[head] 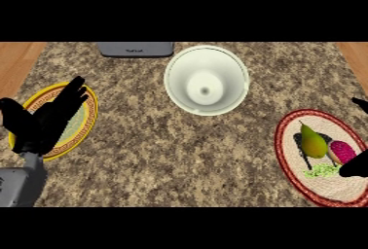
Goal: Pick the cupcake from the placemat and place it in the bowl
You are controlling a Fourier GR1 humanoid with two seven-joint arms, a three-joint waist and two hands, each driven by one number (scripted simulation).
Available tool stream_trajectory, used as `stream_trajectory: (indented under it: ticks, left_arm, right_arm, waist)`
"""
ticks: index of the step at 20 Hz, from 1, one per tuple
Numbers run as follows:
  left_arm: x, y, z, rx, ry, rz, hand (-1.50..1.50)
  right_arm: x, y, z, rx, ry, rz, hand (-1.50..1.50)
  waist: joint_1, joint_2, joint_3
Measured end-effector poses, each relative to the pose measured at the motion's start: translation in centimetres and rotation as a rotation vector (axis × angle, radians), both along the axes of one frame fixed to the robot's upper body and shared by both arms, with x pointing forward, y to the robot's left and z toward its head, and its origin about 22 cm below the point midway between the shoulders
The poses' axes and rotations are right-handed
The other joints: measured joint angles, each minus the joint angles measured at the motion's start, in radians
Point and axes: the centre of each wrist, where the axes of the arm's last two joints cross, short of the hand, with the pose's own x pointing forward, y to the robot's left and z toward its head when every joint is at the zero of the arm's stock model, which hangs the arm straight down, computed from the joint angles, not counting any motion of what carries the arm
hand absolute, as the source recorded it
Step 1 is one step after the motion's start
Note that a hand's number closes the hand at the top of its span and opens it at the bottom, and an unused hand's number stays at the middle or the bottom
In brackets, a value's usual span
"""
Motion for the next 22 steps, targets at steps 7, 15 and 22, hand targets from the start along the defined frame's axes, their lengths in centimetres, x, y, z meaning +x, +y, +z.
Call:
stream_trajectory:
  ticks: [7,15,22]
  left_arm:
    - [0.0,-0.5,0.0,-0.005,-0.003,0.0,0.0]
    - [0.0,0.0,-1.1,-0.013,0.003,-0.001,0.0]
    - [0.6,-0.2,-0.8,-0.002,0.006,0.002,0.0]
  right_arm:
    - [0.5,-0.7,-2.0,-0.005,0.013,-0.017,-1.5]
    - [1.8,-1.3,-3.9,-0.001,0.04,-0.037,-1.5]
    - [2.5,-2.1,-5.8,0.012,0.075,-0.044,-1.5]
  waist:
    - [0.0,0.0,0.0]
    - [0.001,0.001,0.0]
    - [0.0,0.001,0.0]
